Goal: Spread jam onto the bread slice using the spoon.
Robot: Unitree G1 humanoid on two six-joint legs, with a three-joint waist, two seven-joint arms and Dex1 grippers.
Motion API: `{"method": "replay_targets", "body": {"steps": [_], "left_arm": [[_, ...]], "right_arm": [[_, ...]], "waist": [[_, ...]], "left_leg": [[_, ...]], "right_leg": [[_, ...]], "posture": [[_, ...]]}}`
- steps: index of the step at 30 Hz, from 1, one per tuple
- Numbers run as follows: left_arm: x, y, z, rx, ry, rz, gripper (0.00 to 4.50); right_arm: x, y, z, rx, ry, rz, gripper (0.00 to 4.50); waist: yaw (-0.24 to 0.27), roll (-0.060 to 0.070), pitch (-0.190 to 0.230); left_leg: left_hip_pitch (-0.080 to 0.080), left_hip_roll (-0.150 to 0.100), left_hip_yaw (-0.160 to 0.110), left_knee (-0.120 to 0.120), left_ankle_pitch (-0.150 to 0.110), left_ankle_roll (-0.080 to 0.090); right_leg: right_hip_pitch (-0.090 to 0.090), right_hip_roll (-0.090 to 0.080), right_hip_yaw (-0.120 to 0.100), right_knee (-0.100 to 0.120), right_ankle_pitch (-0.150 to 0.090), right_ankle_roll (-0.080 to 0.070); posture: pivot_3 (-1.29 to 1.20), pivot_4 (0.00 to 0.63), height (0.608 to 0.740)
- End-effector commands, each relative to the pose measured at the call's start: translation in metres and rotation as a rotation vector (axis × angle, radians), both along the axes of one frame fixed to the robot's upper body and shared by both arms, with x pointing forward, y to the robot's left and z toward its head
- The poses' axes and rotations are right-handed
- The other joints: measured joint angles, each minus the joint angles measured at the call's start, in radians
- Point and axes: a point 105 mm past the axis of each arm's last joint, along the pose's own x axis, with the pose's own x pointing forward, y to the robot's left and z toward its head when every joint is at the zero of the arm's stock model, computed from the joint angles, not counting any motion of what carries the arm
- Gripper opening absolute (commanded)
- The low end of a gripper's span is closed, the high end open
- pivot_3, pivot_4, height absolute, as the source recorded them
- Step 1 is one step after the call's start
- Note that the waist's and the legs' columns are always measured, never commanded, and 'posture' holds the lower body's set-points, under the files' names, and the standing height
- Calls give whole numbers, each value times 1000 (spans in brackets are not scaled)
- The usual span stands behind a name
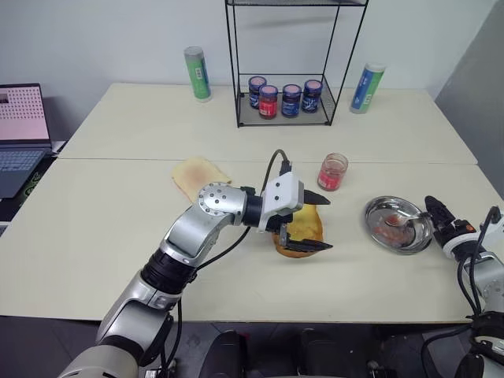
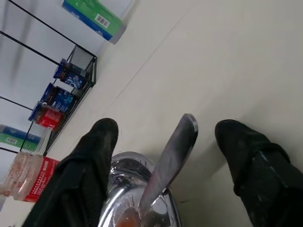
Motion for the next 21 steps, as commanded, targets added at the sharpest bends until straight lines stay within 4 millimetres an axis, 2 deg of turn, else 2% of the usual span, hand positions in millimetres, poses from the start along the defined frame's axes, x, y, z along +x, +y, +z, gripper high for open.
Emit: {"method": "replay_targets", "body": {"steps": [1,4,7,9,11,12,14,16,17,18,21], "left_arm": [[-2,0,14,-31,-49,-7,4500],[1,7,15,-30,-48,15,4500],[6,29,17,-25,-32,88,4500],[9,46,17,-20,-16,145,4500],[14,74,20,-14,24,246,4500],[15,82,21,-11,38,277,4500],[16,104,23,-1,73,357,4500],[18,129,25,28,86,445,4500],[18,138,24,46,88,478,4500],[17,144,24,59,91,498,4500],[11,171,18,131,107,578,4500]], "right_arm": [[-9,-26,20,-49,-30,-83,4455],[-20,-43,29,-97,-10,-141,4455],[-33,-55,54,-249,3,-166,4455],[-37,-55,71,-371,6,-143,4455],[-35,-40,103,-511,-31,-63,4455],[-35,-34,112,-553,-41,-31,4455],[-31,-1,130,-651,-82,137,4455],[-37,53,137,-753,-114,432,4455],[-42,74,135,-784,-117,556,4455],[-47,87,133,-801,-116,635,4455],[-74,138,112,-881,-88,993,4455]], "waist": [[2,0,0],[5,0,0],[2,2,0],[-3,4,-1],[-13,5,-1],[-22,5,-1],[-29,5,-1],[-30,4,-1],[-29,4,-1],[-27,4,0],[-23,2,0]], "left_leg": [[0,0,0,0,0,0],[0,-1,0,0,0,0],[0,-1,0,0,0,0],[0,0,0,-1,0,0],[1,1,0,-1,0,0],[1,1,0,-1,0,0],[2,2,0,-1,0,0],[4,2,0,-1,0,0],[4,3,0,-1,0,0],[6,3,-1,-2,0,0],[6,4,-2,-2,0,0]], "right_leg": [[0,0,0,0,0,0],[0,-1,0,0,0,0],[0,-1,0,0,0,0],[0,0,0,0,0,0],[-1,0,1,1,-1,2],[-1,0,1,2,-3,4],[-1,1,1,3,-3,4],[0,2,1,4,-3,4],[0,2,1,4,-3,4],[2,2,0,4,-3,4],[2,1,-2,3,-4,4]], "posture": [[0,150,740],[0,150,740],[0,150,740],[0,150,740],[0,150,740],[0,150,740],[0,150,740],[0,150,740],[0,150,740],[0,150,740],[0,150,740]]}}
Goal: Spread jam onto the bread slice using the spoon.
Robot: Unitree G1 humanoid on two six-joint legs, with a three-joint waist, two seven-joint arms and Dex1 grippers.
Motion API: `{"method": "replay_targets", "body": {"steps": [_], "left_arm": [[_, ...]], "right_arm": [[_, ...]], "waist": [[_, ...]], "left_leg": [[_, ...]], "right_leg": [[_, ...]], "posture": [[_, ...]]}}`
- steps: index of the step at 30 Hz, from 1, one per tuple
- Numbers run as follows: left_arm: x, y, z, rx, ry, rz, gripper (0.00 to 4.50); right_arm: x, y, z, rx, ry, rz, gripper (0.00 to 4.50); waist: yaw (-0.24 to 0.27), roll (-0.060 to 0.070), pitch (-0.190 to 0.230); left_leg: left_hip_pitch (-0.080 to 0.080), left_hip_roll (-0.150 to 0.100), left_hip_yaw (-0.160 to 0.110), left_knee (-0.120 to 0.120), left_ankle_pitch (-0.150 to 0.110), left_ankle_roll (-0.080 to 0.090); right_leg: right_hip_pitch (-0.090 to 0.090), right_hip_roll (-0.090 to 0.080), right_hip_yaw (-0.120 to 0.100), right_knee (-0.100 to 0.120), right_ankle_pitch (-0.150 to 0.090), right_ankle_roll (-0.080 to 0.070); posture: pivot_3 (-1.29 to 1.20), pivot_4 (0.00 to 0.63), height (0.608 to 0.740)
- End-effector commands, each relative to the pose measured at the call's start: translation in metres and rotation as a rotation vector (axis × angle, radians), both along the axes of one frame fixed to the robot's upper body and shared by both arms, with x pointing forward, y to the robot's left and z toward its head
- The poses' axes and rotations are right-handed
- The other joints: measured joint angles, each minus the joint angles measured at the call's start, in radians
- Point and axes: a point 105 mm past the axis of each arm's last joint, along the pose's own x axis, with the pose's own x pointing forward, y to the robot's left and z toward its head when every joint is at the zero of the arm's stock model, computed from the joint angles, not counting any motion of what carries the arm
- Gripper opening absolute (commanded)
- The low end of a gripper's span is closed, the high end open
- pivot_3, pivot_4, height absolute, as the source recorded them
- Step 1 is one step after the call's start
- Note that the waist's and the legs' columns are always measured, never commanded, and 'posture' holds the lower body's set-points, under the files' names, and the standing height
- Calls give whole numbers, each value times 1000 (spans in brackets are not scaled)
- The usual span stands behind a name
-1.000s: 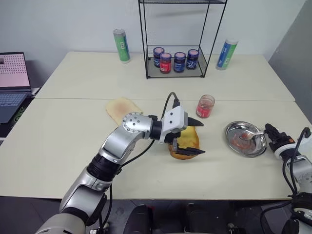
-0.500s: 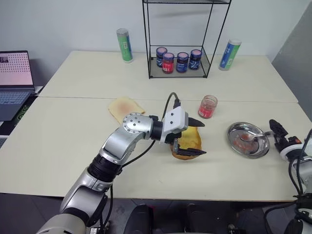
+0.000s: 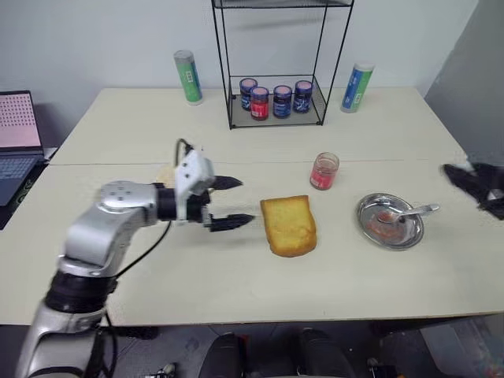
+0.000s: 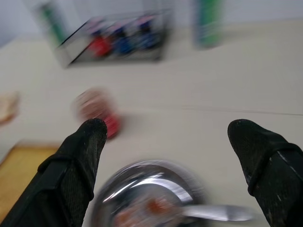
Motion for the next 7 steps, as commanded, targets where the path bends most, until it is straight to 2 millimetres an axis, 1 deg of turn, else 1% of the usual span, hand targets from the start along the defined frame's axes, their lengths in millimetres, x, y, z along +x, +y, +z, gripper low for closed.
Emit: {"method": "replay_targets", "body": {"steps": [1,4,7], "left_arm": [[-10,26,5,60,-9,67,4500],[-15,34,5,64,-1,98,4500],[-17,33,7,43,-10,114,4500]], "right_arm": [[-33,59,-21,-142,128,372,4455],[-34,66,-33,-164,157,418,4455],[-29,65,-37,-154,153,408,4455]], "waist": [[2,-2,1],[14,-9,5],[21,-11,6]], "left_leg": [[0,0,0,0,0,0],[-1,-2,0,1,0,0],[-2,-3,1,2,0,0]], "right_leg": [[0,0,0,0,0,0],[0,-5,-1,-2,0,0],[1,-8,-1,-4,0,1]], "posture": [[0,150,740],[0,150,740],[0,150,740]]}}
